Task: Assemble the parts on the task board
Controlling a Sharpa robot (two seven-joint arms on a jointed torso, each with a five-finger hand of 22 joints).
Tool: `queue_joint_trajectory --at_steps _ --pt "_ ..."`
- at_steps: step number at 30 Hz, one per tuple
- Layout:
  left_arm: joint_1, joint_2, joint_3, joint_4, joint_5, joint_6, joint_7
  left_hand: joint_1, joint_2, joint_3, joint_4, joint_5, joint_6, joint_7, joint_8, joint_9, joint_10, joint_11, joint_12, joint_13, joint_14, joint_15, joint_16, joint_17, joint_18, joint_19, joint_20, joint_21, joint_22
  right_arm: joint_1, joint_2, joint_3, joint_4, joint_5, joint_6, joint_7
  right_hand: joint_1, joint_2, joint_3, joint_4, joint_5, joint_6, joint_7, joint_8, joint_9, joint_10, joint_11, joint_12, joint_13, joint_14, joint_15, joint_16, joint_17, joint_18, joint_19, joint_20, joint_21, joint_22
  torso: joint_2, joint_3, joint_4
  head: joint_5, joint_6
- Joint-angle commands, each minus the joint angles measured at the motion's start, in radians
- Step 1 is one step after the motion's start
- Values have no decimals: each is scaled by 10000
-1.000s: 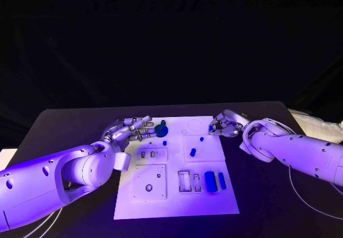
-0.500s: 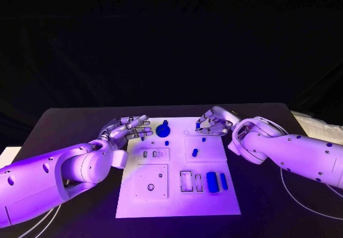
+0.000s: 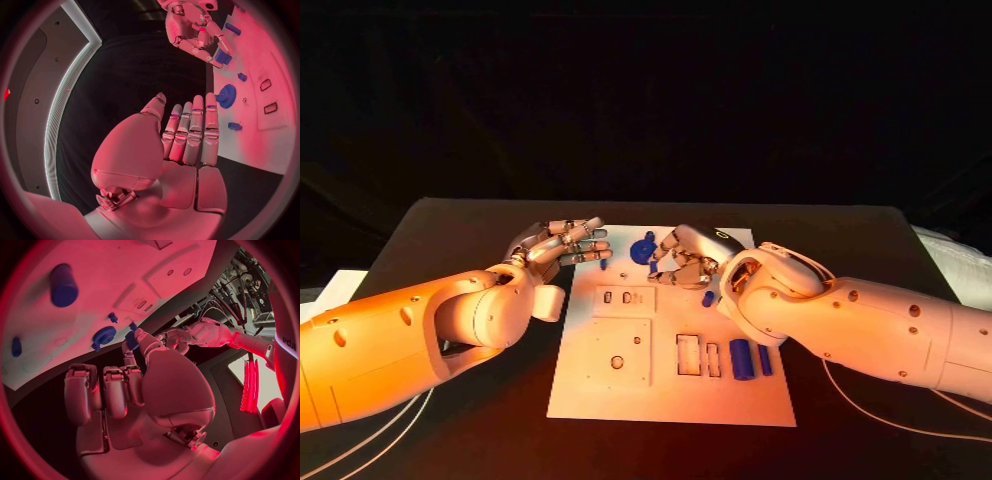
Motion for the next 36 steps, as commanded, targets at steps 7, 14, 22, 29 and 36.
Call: queue_joint_trajectory --at_steps 7,14,22,29,36 --pt "12 1 9 20 -62 146 215 13 52 8 -63 -34 -30 12 -38 -3 -61 -1 -16 9 26 51 -45 9 114 65 -23 -67 -7 -358 499 -73 -282 -1270 273 -675 -6 104 68 -9 -36 164 -124 50 8 463 -64 -64 1917 919 -65 -43 2033 -163 32 -92 58 511 24 -6 -14 175 -129" --pt "13 37 9 36 -61 162 214 13 52 8 -63 -34 -30 12 -38 -3 -61 -1 -16 9 26 51 -45 9 114 65 -23 -67 -7 -542 787 -94 -540 -1422 357 -738 -6 104 68 -9 -36 164 -124 50 8 463 -64 -64 1917 919 -65 -43 2033 -163 32 -92 58 511 15 10 -16 208 -192" --pt "12 53 9 66 -61 176 208 13 52 8 -63 -34 -30 12 -38 -3 -61 -1 -16 9 26 51 -45 9 114 65 -23 -67 -7 -672 944 -106 -678 -1481 416 -757 -68 73 74 -3 -29 132 -103 21 -3 458 -49 -73 1914 914 -57 -55 2007 -163 32 -92 55 507 18 20 -16 235 -243" --pt "12 55 9 74 -61 180 199 13 52 8 -63 -34 -30 12 -38 -3 -61 -1 -16 9 26 51 -45 9 114 65 -23 -67 -7 -727 1022 -108 -729 -1475 554 -725 -159 -16 62 -6 -40 73 -73 -31 -22 436 -24 -115 1892 905 -40 -73 1966 -163 32 -84 51 503 13 12 -26 250 -262" --pt "12 58 9 92 -61 173 190 13 52 8 -63 -34 -30 12 -38 -3 -61 -1 -16 9 26 51 -45 9 114 65 -23 -67 -7 -777 1050 -109 -741 -1476 722 -717 -274 -137 43 -6 -55 -43 -15 -125 -56 411 22 -161 1869 903 -5 -82 1952 -163 30 -59 45 496 5 6 -29 258 -259"
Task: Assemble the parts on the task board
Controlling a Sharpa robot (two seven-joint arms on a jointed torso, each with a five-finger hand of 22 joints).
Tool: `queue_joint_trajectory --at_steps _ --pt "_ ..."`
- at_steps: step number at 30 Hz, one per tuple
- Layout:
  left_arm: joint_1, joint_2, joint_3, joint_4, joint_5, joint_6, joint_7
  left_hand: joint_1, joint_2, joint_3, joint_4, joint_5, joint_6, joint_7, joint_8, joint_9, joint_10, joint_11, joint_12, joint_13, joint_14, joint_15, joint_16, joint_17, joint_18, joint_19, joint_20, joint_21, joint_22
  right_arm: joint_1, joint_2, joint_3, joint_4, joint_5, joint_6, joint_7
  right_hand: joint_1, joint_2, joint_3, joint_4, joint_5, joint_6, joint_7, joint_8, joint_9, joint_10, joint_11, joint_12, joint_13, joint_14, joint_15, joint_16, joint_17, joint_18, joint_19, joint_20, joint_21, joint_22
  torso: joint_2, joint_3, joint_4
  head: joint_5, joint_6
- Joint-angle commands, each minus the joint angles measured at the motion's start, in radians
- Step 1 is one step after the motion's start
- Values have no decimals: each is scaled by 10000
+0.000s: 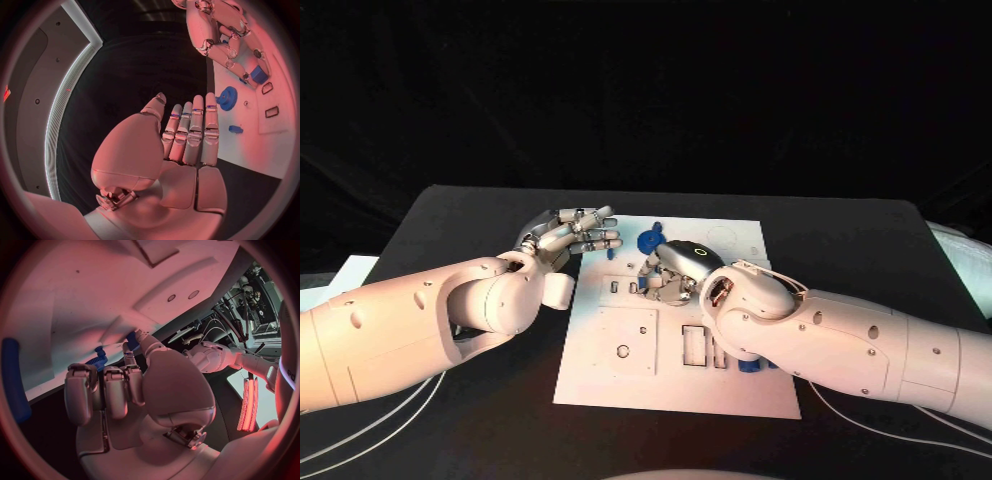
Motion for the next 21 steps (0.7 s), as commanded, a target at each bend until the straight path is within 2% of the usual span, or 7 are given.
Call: queue_joint_trajectory --at_steps 1,15,21 --pt "8 19 7 36 -46 171 129 13 52 8 -64 -34 -30 12 -38 -3 -61 -1 -15 9 26 51 -45 13 115 65 -23 -68 -7 -71 3 -44 -42 -147 511 -91 -96 -52 45 -9 5 -21 26 -52 -25 406 26 -66 1870 902 -1 -44 1951 -163 31 -56 44 488 -7 -9 -1 7 1" --pt "8 -3 7 52 -46 168 119 27 67 17 -88 -36 -26 9 -37 -3 -56 -4 -15 9 30 48 -55 20 116 73 -26 -81 -6 -80 -44 -44 -66 -204 731 -169 -170 -159 23 -18 -15 -64 59 -102 -40 381 56 -114 1845 895 26 -61 1915 -159 21 -32 32 467 0 -9 11 9 4" --pt "8 -3 7 48 -45 170 112 27 67 17 -88 -36 -26 9 -37 -3 -56 -4 -15 9 30 48 -55 20 116 73 -26 -81 -6 -80 -42 -44 -77 -218 714 -206 -276 -270 -6 -5 -17 -194 120 -203 -73 337 108 -192 1803 886 66 -81 1872 -154 8 2 18 443 12 -3 4 14 -7"
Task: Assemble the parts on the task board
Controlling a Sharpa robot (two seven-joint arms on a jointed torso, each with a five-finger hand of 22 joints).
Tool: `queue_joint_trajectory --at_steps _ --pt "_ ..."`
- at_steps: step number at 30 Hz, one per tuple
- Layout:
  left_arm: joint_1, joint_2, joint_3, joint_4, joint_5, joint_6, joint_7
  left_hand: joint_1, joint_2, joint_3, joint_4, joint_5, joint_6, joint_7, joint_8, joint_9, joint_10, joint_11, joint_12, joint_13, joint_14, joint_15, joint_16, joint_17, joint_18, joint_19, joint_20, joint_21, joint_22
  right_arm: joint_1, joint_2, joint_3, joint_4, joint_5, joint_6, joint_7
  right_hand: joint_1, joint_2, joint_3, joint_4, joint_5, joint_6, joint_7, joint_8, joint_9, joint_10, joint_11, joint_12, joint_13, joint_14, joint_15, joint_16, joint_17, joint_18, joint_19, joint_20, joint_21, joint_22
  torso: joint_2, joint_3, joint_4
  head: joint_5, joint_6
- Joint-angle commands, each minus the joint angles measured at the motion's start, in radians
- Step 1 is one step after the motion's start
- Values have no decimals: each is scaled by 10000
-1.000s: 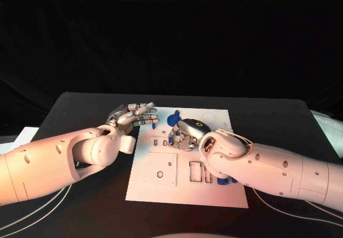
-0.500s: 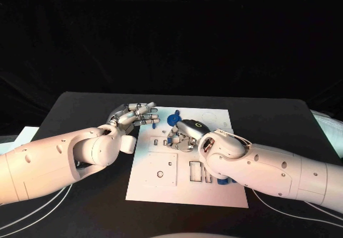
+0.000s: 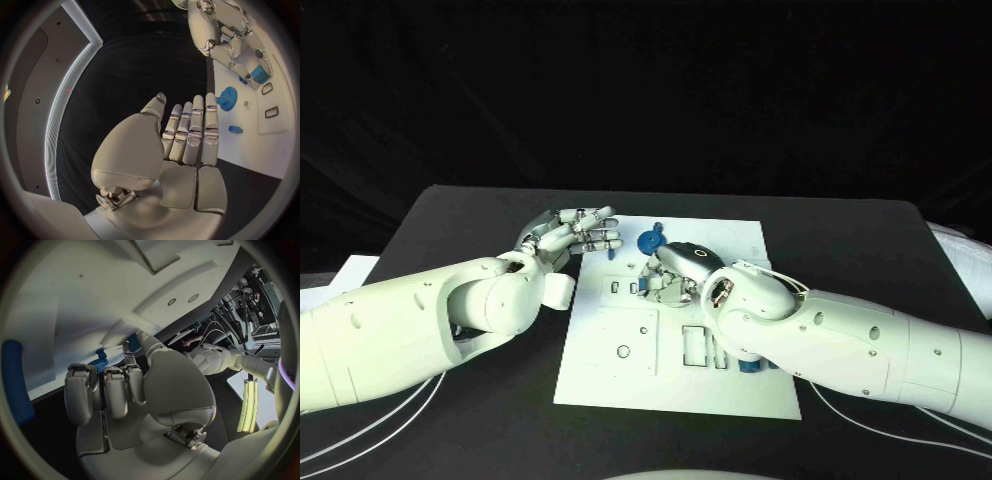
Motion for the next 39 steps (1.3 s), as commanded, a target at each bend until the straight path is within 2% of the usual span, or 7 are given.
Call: queue_joint_trajectory --at_steps 1,9,19,23,30,35,39 --pt "8 10 7 24 -43 170 110 27 67 -13 -58 -36 -26 9 -37 -3 -56 -4 -15 8 31 48 -56 10 115 73 -26 -21 -6 -72 -17 -56 -64 -131 479 -222 -74 -124 -17 -1 -24 -124 25 -82 -27 326 120 -75 1792 885 78 -46 1858 -152 4 11 14 438 13 2 -6 -4 -12" --pt "8 30 7 4 -41 181 97 27 67 -13 -58 -36 -26 9 -37 -3 -56 -4 -15 8 31 48 -56 10 115 73 -26 -21 -6 -72 -15 -56 -65 -136 379 -243 -357 -404 -203 81 -66 -647 187 -198 -113 118 269 -457 1571 870 206 -81 1791 -143 -25 128 -19 388 4 -3 -2 -28 -17" --pt "7 40 7 -20 -31 197 47 24 69 -15 -64 -38 -31 15 -40 -4 -60 -1 -18 7 31 49 -61 13 115 76 -26 -28 -6 -72 -56 -56 -16 -101 115 -262 -571 -541 -467 213 -176 -1076 269 -196 -113 -72 351 -808 1355 861 285 -101 1759 -128 -61 213 -55 324 8 1 4 -60 12" --pt "7 39 6 -27 -25 206 19 20 74 -15 -64 -38 -33 17 -41 -5 -63 1 -19 6 32 49 -64 14 114 77 -27 -31 -6 -73 -123 -56 98 -27 -379 -199 -655 -639 -650 321 -234 -1322 325 -197 -114 -137 404 -915 1287 858 329 -107 1755 -124 -74 253 -69 305 14 8 11 -78 26" --pt "7 41 6 -59 -23 232 4 18 75 -16 -66 -39 -35 18 -42 -5 -66 3 -21 6 32 50 -66 15 114 79 -26 -34 -6 -74 -357 -38 449 182 -1724 323 -576 -780 -902 492 -207 -1714 418 -201 -118 -335 485 -1244 1080 854 397 -117 1746 -119 -87 314 -84 282 -1 5 -3 -57 55" --pt "6 50 6 -90 -22 243 -4 18 79 -14 -69 -39 -34 14 -42 -5 -65 1 -20 6 40 48 -64 19 115 84 -28 -35 -5 -17 -623 14 836 437 -1971 792 23 -1053 -1669 1308 -155 -2987 612 -210 -136 -677 665 -1792 689 872 565 -75 1870 -113 -102 473 -99 262 -17 3 -24 -34 87" --pt "6 69 5 -124 -22 253 -7 19 84 -12 -74 -38 -31 9 -40 -4 -62 -2 -18 6 52 45 -61 23 116 92 -30 -36 -3 109 -917 74 1246 544 -2048 1084 317 -1060 -1771 1593 -154 -3172 629 -228 -144 -669 677 -1762 678 875 573 -68 1893 -117 -92 491 -89 282 -20 5 -30 -35 122"
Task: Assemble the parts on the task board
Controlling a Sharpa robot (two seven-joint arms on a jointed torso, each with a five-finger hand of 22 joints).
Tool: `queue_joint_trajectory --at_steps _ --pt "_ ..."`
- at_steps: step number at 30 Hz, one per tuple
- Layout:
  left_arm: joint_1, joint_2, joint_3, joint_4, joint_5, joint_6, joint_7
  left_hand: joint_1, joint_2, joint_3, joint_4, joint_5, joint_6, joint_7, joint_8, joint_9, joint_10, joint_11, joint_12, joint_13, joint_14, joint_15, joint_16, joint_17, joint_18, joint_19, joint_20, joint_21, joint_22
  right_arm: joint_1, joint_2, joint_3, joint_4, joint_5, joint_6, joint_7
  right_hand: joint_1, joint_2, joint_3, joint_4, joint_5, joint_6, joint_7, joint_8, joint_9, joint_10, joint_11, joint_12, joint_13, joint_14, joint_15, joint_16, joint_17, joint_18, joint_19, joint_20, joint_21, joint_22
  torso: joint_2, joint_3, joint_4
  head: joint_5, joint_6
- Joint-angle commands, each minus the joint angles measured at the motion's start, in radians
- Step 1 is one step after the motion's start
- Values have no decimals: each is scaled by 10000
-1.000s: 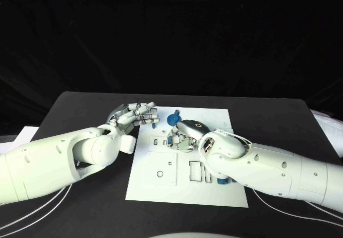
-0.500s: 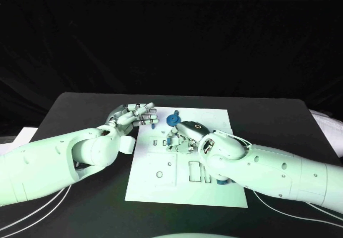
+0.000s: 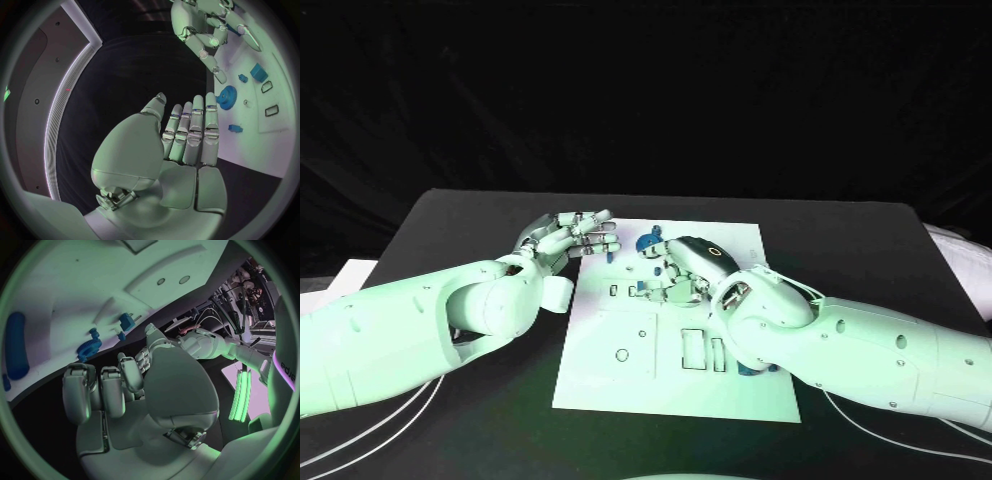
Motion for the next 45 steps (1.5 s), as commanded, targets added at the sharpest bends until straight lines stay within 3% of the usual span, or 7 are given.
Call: queue_joint_trajectory --at_steps 1,15,20,26,31,36,45 --pt "7 36 7 -21 -24 230 36 19 84 -12 -75 -38 -31 9 -40 -5 -62 -2 -18 6 52 44 -61 17 116 56 7 -36 -3 122 -210 36 322 274 -468 708 149 24 -17 108 21 4 -8 -29 -1 -20 35 3 675 894 51 -9 1900 -118 0 77 -48 293 -3 3 -13 2 46" --pt "184 28 4 -6 -3873 259 -2969 -978 152 -494 542 -153 678 -573 261 119 1544 -798 611 387 3453 -1027 2876 2160 117 3182 -1071 1735 932 1636 -2425 136 1772 4594 64 2388 420 442 -13 252 144 1089 -121 109 95 -13 -59 62 664 857 -23 -88 1756 -96 -54 22 -94 199 -60 36 -60 23 75" --pt "585 118 6 78 -6105 667 -5187 -1049 -38 -889 1100 -126 527 -744 583 190 1867 -991 1762 1235 3628 -1372 9797 8743 -116 3801 -1449 3521 2353 2319 -3170 138 1653 5639 -54 2416 543 568 37 146 267 1125 -133 82 85 -20 -76 65 655 855 -43 -98 1746 -93 -64 1 -106 178 -116 55 -104 55 29" --pt "1134 344 7 -6 -8394 2760 -8114 -1041 48 -1329 1747 -137 444 -981 1623 530 1648 -1324 4619 3426 3867 -1547 13190 12281 -644 3655 -1667 7972 7072 2655 -3620 131 1406 6374 -47 2468 591 667 49 79 311 1329 -181 156 114 38 -114 157 699 857 -70 -100 1747 -95 -54 -20 -101 191 -152 95 -141 146 6" --pt "1346 776 5 -86 -10085 3873 -9504 -749 78 -1524 1879 -26 429 -1247 2699 1029 1192 -1551 6660 5058 4306 -1615 14302 13659 -799 3679 -1846 10351 9725 2725 -3740 110 1261 6809 -305 2777 787 843 115 -116 612 1734 -293 319 141 -248 -225 -333 352 722 -172 -393 1216 24 -348 -111 -380 -388 -168 129 -148 172 -2" --pt "1482 1176 5 -298 -11057 3917 -10294 -1417 403 -1893 1981 -139 507 -1540 3822 1727 2287 -1762 9906 8525 4463 -1833 14633 14109 -1041 3963 -1856 11977 11676 2742 -3704 82 1118 6997 -637 2839 709 886 24 -106 543 1675 -306 238 74 -1374 -243 -2285 -1049 416 -201 -1114 126 313 -1149 -152 -1237 -1906 -151 115 -173 231 61" --pt "1675 1813 5 -750 -11551 4205 -11153 -2258 722 -2709 2007 -1273 -97 -1691 5131 2898 2474 -1882 11078 9892 4463 -1964 14633 14109 -1248 4231 -1967 12932 12916 2748 -3533 56 750 7301 -803 2933 781 931 -77 -121 509 1697 -326 246 82 -1957 -271 -3659 -2317 196 -232 -1830 -761 463 -1537 -180 -1884 -2813 -141 104 -168 214 61"
